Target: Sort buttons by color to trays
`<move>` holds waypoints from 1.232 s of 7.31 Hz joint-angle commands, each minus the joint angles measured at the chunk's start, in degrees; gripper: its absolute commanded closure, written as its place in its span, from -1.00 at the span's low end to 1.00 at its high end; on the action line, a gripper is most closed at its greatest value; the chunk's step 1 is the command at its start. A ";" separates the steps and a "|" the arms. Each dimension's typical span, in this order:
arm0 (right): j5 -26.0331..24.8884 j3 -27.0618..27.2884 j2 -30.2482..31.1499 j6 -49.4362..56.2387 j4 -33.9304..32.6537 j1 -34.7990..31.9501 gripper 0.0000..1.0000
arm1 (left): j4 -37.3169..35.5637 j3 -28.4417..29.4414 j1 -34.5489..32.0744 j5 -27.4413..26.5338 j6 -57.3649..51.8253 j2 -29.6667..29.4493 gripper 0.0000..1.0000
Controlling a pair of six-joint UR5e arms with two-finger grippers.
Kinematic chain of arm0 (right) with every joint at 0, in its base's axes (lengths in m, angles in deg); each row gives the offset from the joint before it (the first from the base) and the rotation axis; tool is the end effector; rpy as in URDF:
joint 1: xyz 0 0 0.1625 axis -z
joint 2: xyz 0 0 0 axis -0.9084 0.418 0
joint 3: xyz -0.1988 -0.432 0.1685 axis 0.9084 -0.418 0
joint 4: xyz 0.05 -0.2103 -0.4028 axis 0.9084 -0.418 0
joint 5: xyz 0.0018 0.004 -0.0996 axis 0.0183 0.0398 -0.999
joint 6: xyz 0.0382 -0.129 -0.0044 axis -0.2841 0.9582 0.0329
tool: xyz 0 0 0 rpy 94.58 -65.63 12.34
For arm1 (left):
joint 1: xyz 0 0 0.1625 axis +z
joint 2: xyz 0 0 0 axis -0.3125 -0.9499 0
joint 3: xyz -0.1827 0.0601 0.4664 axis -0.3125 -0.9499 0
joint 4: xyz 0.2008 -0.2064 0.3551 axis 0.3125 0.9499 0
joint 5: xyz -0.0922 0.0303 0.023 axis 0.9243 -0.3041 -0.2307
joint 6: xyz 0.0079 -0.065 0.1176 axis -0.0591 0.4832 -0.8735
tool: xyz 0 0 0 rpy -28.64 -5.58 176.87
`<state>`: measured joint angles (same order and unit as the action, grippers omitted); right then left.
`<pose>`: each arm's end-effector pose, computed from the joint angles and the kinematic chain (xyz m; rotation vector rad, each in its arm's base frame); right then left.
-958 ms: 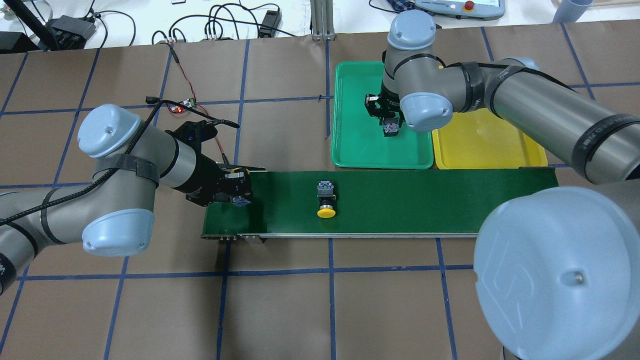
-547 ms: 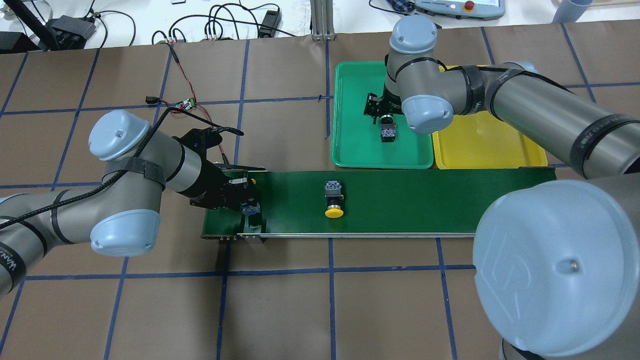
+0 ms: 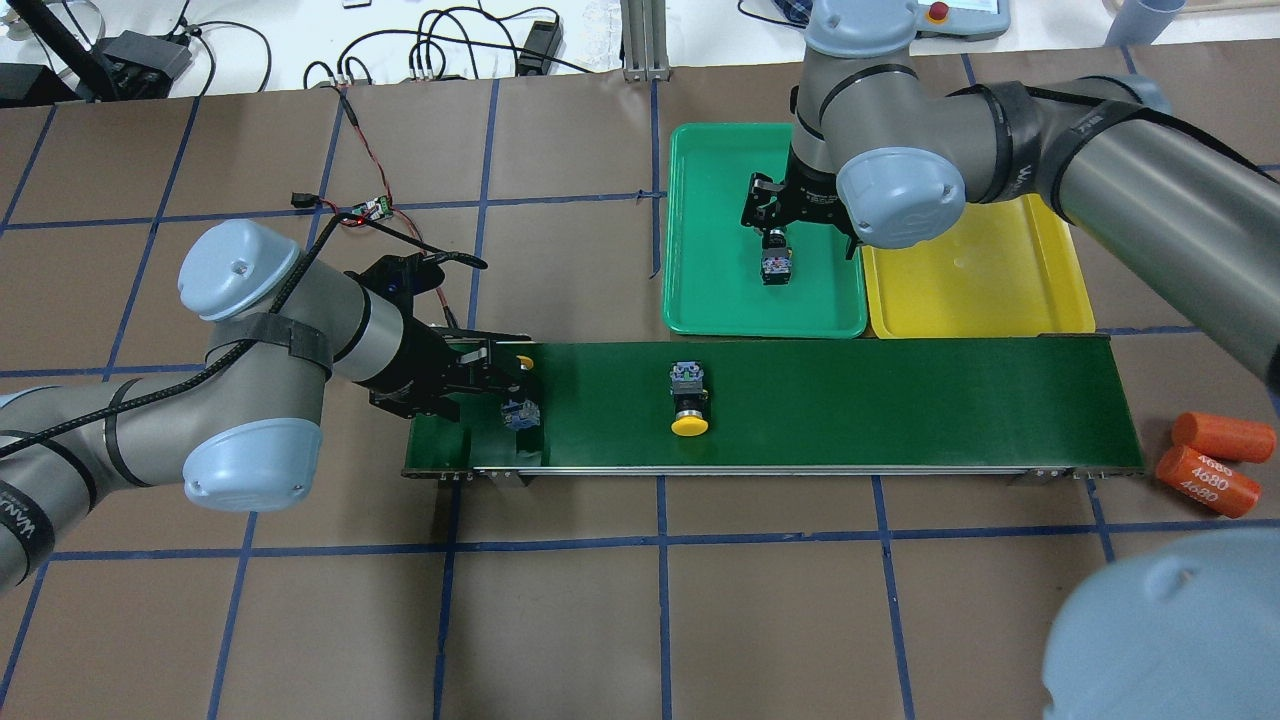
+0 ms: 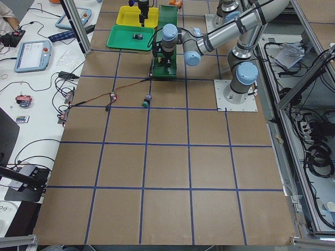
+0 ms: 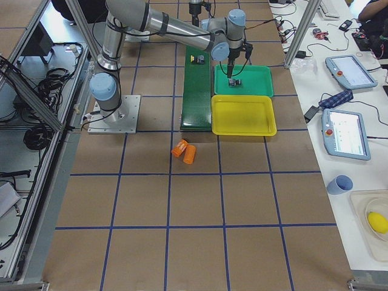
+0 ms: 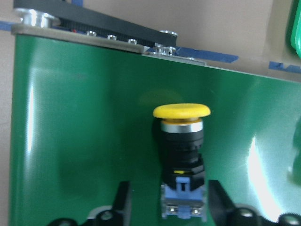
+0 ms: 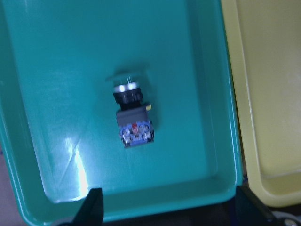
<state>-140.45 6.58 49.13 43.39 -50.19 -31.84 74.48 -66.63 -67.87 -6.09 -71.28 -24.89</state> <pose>0.2131 -0.6603 0.3165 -0.3669 -3.0930 0.0167 -0.1468 -0.4825 0.2767 0.1402 -2.7883 0.0245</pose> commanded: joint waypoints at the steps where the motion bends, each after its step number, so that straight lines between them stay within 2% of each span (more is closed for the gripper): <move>1: 2.25 6.37 5.95 -3.58 1.14 -2.08 -1.00 | -0.35 0.56 0.82 -0.27 -0.46 1.16 -1.00; 2: 2.53 6.57 6.23 -5.17 0.96 -3.84 -1.00 | -0.61 0.91 1.44 -1.67 -0.46 1.69 -1.00; 3: 3.75 6.83 5.89 -7.88 0.96 -6.03 -1.00 | 0.00 2.91 3.79 -9.25 -1.68 1.87 -1.00; 4: 4.37 7.79 4.75 -9.13 0.96 -7.97 -1.00 | 1.57 6.33 7.65 -11.85 -4.12 0.65 -1.00; 5: 4.29 9.28 4.74 -9.05 0.96 -8.16 -1.00 | 3.41 10.01 11.69 -12.14 -3.11 -1.28 -1.00; 6: 4.11 10.77 4.57 -8.62 0.96 -8.25 -1.00 | 3.43 12.84 14.60 -12.05 2.73 -4.25 -1.00; 7: 3.50 12.27 4.48 -8.35 0.96 -8.08 -1.00 | 3.08 13.04 16.98 -12.14 6.10 -6.28 -1.00; 8: 3.32 12.72 4.48 -7.83 0.96 -7.55 -0.63 | 2.82 13.13 18.39 -12.23 11.09 -8.04 -1.00; 9: 3.67 12.63 4.48 -7.38 1.66 -7.11 0.32 | 2.21 13.39 19.63 -12.31 16.36 -10.24 -1.00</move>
<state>-136.90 18.84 53.65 35.43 -49.07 -39.48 77.26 -53.70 -50.18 -18.28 -61.34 -32.44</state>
